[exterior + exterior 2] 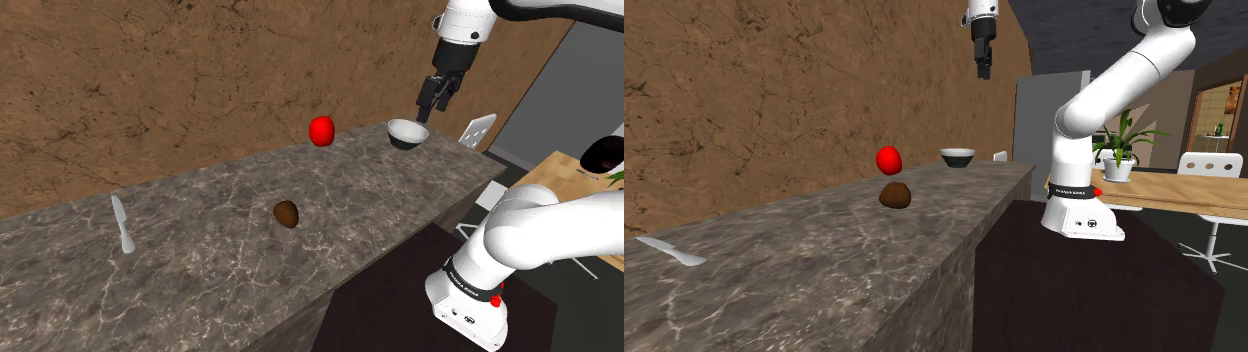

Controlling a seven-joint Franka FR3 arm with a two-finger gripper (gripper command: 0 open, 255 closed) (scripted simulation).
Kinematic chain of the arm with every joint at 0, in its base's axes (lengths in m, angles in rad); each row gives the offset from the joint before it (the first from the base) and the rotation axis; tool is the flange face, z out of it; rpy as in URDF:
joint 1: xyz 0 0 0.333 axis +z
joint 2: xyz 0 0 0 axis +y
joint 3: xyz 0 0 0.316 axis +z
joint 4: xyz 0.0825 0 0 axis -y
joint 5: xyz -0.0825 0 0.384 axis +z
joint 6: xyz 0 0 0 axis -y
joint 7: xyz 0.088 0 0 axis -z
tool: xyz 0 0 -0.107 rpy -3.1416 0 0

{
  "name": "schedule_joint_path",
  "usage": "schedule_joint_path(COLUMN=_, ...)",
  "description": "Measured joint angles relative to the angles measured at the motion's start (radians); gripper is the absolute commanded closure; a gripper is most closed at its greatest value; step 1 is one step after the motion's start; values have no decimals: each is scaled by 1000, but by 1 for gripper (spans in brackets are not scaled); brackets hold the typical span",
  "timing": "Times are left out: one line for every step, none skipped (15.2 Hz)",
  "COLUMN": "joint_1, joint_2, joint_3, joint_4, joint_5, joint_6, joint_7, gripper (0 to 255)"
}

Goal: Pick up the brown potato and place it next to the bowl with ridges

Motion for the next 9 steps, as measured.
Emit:
schedule_joint_path(joint_1=0, joint_2=0, joint_3=0, joint_4=0, joint_5=0, joint_6=0, joint_7=0, gripper=0)
schedule_joint_path(joint_1=1, joint_2=15, joint_3=9, joint_4=2, joint_5=6, joint_6=5, joint_7=11, gripper=0)
schedule_joint_path(joint_1=2, joint_2=40, joint_3=23, joint_4=3, joint_5=16, joint_6=16, joint_7=29, gripper=0)
schedule_joint_path(joint_1=2, joint_2=66, joint_3=38, joint_4=9, joint_5=25, joint_6=22, joint_7=48, gripper=0)
schedule_joint_path(joint_1=3, joint_2=96, joint_3=52, joint_4=12, joint_5=34, joint_6=32, joint_7=67, gripper=0)
schedule_joint_path(joint_1=4, joint_2=129, joint_3=69, joint_4=21, joint_5=45, joint_6=41, joint_7=89, gripper=0)
schedule_joint_path(joint_1=3, joint_2=163, joint_3=84, joint_4=24, joint_5=53, joint_6=56, joint_7=110, gripper=0)
schedule_joint_path(joint_1=4, joint_2=192, joint_3=98, joint_4=30, joint_5=62, joint_6=61, joint_7=130, gripper=0)
schedule_joint_path(joint_1=4, joint_2=228, joint_3=113, joint_4=41, joint_5=69, joint_6=71, joint_7=150, gripper=0)
